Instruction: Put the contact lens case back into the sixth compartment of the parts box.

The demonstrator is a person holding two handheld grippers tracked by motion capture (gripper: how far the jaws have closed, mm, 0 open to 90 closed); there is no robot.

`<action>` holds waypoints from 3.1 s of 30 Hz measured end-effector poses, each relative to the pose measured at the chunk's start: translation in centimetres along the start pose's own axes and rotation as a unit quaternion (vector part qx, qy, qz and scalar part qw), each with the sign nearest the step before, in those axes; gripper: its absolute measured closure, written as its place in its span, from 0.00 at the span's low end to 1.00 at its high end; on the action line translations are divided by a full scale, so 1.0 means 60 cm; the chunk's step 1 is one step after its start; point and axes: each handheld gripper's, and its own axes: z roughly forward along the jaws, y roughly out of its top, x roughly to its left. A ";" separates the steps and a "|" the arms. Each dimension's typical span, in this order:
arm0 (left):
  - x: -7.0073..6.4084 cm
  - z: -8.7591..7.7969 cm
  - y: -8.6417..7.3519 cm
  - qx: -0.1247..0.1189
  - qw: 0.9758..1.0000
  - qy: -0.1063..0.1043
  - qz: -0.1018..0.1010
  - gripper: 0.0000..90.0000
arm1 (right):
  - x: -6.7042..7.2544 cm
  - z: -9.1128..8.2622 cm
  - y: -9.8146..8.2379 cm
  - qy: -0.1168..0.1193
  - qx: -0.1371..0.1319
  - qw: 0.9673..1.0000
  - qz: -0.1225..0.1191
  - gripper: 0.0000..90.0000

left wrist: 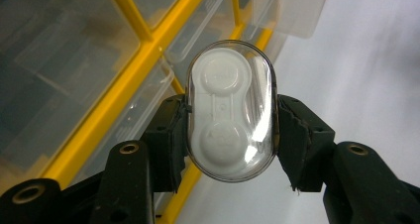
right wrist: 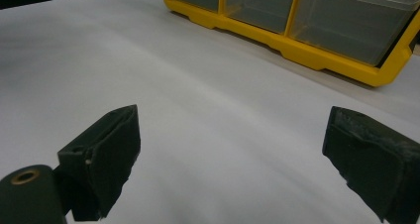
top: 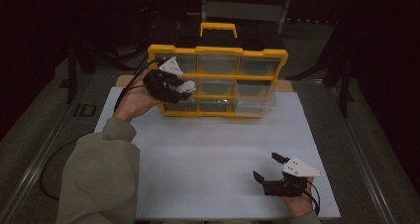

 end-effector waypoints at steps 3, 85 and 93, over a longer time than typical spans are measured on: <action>0.001 0.001 0.008 -0.002 1.000 0.000 0.003 0.55 | 0.000 -0.001 0.000 -0.001 -0.001 1.000 -0.001 0.09; -0.017 0.087 0.163 -0.001 0.998 -0.044 0.051 0.55 | -0.010 -0.011 -0.003 -0.004 -0.012 1.000 0.010 0.09; -0.022 0.097 0.168 -0.003 0.998 -0.046 0.053 0.55 | -0.009 -0.010 -0.003 -0.003 -0.012 1.000 0.010 0.09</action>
